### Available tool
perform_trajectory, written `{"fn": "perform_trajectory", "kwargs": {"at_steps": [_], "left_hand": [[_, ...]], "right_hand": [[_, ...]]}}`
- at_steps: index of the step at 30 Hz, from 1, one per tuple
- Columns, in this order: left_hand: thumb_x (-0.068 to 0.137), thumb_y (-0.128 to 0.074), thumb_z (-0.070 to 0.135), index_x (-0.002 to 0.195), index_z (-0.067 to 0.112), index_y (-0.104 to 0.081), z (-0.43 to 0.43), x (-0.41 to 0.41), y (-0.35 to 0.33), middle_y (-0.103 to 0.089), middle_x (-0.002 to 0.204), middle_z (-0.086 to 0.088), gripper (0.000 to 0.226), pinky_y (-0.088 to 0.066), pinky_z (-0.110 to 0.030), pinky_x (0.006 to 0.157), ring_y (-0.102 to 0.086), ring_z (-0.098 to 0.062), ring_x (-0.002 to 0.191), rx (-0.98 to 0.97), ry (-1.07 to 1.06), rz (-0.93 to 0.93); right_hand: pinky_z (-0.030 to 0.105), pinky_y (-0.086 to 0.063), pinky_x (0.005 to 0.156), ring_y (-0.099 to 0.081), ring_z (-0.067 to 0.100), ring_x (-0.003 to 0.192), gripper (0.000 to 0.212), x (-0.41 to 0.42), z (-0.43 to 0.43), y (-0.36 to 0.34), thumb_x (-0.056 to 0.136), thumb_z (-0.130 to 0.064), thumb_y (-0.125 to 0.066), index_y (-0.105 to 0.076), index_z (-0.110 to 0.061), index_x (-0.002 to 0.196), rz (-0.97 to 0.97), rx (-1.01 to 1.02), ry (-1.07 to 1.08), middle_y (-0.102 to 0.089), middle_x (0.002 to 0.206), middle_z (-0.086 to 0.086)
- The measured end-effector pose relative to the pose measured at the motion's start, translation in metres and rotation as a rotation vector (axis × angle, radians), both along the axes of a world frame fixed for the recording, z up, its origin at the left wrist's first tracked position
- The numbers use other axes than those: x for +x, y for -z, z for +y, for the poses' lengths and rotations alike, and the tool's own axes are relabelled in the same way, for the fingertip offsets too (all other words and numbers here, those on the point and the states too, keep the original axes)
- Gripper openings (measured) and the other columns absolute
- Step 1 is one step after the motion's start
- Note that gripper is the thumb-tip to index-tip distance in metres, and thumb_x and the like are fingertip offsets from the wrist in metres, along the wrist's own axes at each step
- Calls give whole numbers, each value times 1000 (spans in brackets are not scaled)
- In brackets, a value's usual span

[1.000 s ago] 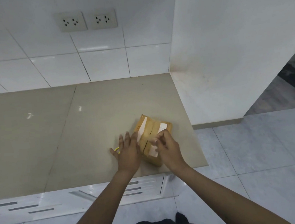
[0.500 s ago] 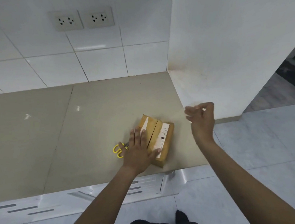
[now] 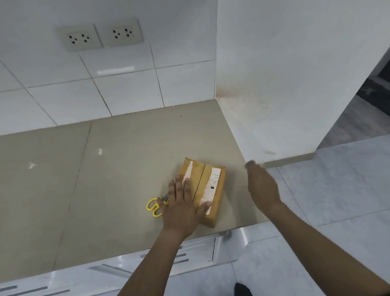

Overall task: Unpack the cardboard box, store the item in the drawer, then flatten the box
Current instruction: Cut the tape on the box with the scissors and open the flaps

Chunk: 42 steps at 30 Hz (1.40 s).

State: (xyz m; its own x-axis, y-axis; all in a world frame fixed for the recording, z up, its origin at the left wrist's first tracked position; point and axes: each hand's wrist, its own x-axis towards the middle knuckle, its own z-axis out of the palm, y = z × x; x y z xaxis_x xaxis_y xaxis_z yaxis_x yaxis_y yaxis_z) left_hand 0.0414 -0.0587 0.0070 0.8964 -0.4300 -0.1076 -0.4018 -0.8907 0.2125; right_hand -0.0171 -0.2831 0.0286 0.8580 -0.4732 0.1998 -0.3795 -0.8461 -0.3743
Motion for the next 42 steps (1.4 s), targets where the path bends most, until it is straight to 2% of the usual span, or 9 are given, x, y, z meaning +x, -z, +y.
{"fn": "perform_trajectory", "kwargs": {"at_steps": [7,14,18,22,25,28,34,40,42], "left_hand": [[84,-22,76,153,21,0,-2,-1,4,4,164,-3,91,-15,-65,113,5,-24,150,8,-27,-22],[86,-33,70,153,17,-3,-13,-7,-2,1,163,-6,90,-15,-60,114,2,-28,149,-97,-136,26],[91,-37,61,152,13,2,-23,-7,-16,9,162,-13,87,-14,-54,116,2,-34,148,-176,-217,174],[99,-28,43,152,11,2,-22,6,-38,0,163,-15,68,-16,-48,118,-7,-35,148,-321,-266,384],[98,-30,39,151,18,15,-10,13,-53,-30,156,-15,73,-33,-37,102,-38,-36,136,-535,-374,524],[97,-31,39,147,25,24,0,17,-59,-48,144,-16,76,-35,-33,90,-49,-35,124,-597,-402,583],[91,-37,61,145,23,30,5,22,-64,-56,138,-15,94,-44,-39,100,-57,-35,118,-544,-371,530],[75,-68,53,146,11,25,-11,-2,-58,-50,140,-21,125,-49,-39,88,-59,-37,113,-323,-244,305],[75,-69,38,147,8,22,-16,-9,-55,-47,141,-21,119,-51,-41,85,-59,-37,110,-330,-250,263]], "right_hand": [[44,-58,84,-68,41,97,26,-33,57,43,76,-5,-76,-67,5,98,194,-110,-150,-69,103,27],[47,-40,109,-66,22,106,26,-52,91,34,97,-30,-52,-59,-17,118,70,16,-157,-69,115,3],[6,-46,83,-55,-6,100,41,-38,108,5,94,-54,-27,-40,-36,129,-94,643,-64,-56,127,-18],[-1,-34,67,-50,-7,96,53,-23,108,-7,93,-59,-30,-27,-35,141,-109,711,-47,-56,133,-11],[6,-40,67,-58,1,94,74,-14,103,-13,84,-67,-49,-22,-31,142,-35,596,-91,-57,131,-6],[33,-54,81,-61,22,108,94,-7,102,-16,73,-65,-65,-17,-26,145,58,492,-100,-55,133,-1],[12,-38,64,-56,-3,77,55,-14,85,-10,94,-51,-44,-24,-38,143,-41,841,50,-67,102,-7],[48,-54,88,-54,10,85,44,-6,48,0,100,-22,-34,-30,-19,143,-144,1015,271,-55,122,8],[42,-51,86,-55,22,92,47,-1,39,1,99,-19,-39,-26,-15,143,-52,929,300,-52,128,17]]}}
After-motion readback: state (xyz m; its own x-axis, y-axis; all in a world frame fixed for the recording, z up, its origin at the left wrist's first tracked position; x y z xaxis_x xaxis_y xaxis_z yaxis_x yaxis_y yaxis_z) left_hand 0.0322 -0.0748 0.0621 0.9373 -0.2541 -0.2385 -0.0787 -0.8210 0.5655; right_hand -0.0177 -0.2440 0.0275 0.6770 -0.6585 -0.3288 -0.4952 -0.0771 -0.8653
